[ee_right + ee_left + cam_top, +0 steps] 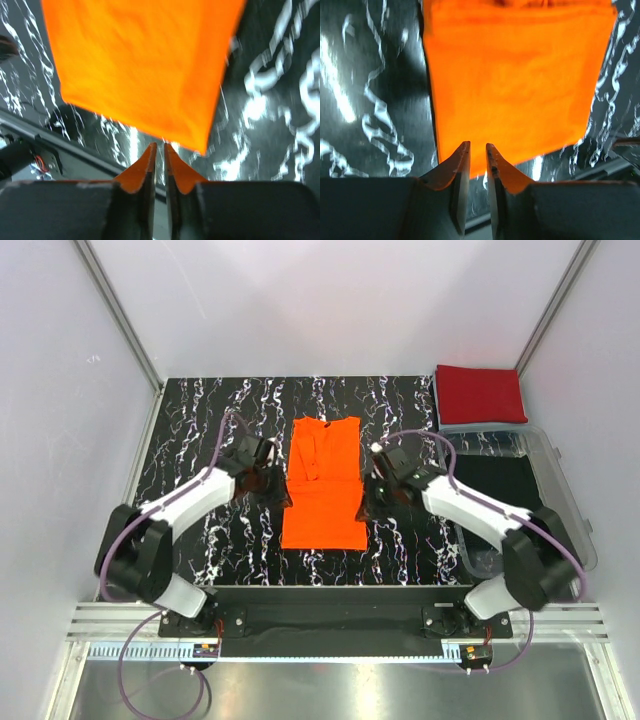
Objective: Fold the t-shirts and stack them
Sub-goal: Fold the tshirt
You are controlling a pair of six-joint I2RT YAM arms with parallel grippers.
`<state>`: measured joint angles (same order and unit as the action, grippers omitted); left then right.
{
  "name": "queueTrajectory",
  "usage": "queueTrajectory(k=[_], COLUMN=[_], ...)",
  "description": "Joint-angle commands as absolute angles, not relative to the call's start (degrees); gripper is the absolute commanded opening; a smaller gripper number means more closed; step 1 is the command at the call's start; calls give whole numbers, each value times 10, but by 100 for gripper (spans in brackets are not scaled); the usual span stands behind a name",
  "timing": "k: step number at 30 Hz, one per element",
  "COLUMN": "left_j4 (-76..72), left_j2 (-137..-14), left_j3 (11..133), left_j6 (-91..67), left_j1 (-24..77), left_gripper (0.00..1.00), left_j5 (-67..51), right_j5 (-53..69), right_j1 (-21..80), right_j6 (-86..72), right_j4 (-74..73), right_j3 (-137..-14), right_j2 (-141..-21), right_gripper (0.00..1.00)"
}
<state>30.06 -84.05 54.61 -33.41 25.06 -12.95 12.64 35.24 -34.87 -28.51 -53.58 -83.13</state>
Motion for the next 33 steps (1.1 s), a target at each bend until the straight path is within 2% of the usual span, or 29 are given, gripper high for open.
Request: queueTrajectory(k=[1,9,19,27,31,33], left_j4=[282,281,281,282,288,301], left_j2=[-908,-1025,-1097,-1108,-1085,-1050], left_j3=[606,702,738,748,755,762], left_j6=[-308,-303,-301,-296,-291,-289], left_j1=[241,224,220,220,220,219], left_gripper=[22,20,20,20,24,26], left_j5=[-126,-129,-81,-32,-72,-89], right_j5=[104,101,87,52,52,40], right_j1=[352,319,297,291,291,290], right_j6=[-302,-244,-221,-219,-223,-232], right_j4=[-288,-294,-292,-289,-292,-298], right_j3=[-609,-707,-719,-701,-702,-710], right_j2=[-895,-1014,-1073,-1085,-1064,-1050], right_gripper=[15,11,10,8,9,14])
